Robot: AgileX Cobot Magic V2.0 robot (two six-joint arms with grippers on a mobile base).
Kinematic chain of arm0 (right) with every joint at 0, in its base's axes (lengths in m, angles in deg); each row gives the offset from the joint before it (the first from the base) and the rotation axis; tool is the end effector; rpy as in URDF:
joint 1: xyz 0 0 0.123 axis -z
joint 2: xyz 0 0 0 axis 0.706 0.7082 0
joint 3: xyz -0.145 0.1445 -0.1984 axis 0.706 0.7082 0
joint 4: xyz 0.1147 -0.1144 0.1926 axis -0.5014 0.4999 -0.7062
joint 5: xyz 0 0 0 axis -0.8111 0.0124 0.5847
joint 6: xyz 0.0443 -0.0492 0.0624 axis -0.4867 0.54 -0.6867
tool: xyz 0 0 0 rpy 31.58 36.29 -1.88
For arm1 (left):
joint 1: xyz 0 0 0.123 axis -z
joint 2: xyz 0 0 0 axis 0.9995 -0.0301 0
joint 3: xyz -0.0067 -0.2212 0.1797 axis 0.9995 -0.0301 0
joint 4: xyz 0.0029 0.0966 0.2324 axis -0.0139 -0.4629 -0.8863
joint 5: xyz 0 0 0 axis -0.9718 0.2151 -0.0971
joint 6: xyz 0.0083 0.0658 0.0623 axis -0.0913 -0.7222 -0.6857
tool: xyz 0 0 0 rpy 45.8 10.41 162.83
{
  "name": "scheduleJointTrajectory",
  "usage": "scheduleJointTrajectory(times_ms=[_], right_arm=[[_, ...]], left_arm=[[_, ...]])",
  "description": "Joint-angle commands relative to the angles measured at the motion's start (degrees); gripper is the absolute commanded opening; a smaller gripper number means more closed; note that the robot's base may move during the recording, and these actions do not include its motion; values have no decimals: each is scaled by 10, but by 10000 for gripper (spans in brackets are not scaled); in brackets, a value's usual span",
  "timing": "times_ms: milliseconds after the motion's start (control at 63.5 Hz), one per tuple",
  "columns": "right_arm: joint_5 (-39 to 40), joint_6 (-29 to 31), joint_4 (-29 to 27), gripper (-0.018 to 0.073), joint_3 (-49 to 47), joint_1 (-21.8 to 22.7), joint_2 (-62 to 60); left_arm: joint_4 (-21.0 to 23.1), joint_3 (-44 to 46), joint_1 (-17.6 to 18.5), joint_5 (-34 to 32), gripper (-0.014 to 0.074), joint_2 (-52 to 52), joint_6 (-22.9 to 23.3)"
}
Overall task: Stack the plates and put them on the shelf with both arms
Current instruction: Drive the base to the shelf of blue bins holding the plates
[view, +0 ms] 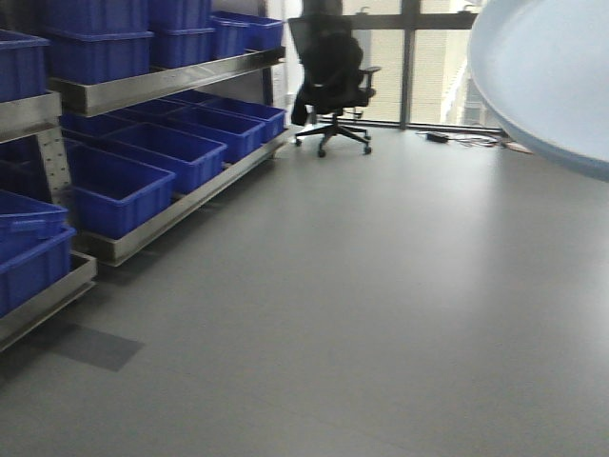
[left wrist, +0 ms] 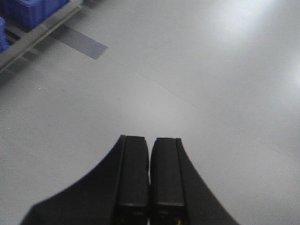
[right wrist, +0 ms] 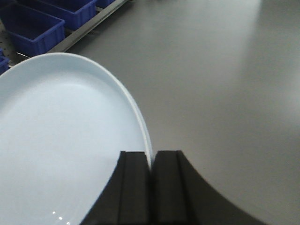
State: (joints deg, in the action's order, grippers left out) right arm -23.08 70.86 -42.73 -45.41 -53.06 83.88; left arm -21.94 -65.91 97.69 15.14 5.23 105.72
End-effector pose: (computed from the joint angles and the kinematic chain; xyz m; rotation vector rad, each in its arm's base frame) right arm 0.1134 0.0072 0.3262 0.0388 1.8968 0.0813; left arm 0.0898 -0.0059 0.2627 -0.1479 2.1315 -0.1396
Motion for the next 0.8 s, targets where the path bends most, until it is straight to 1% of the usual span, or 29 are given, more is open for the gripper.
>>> scheduleJointTrajectory(times_ms=[0, 787], right_arm=[[57, 1, 7, 57, -19, 2, -1], [57, 1, 7, 57, -19, 2, -1]], left_arm=[[-2, 16, 0, -42, 90, -4, 4], [-2, 16, 0, -42, 90, -4, 4]])
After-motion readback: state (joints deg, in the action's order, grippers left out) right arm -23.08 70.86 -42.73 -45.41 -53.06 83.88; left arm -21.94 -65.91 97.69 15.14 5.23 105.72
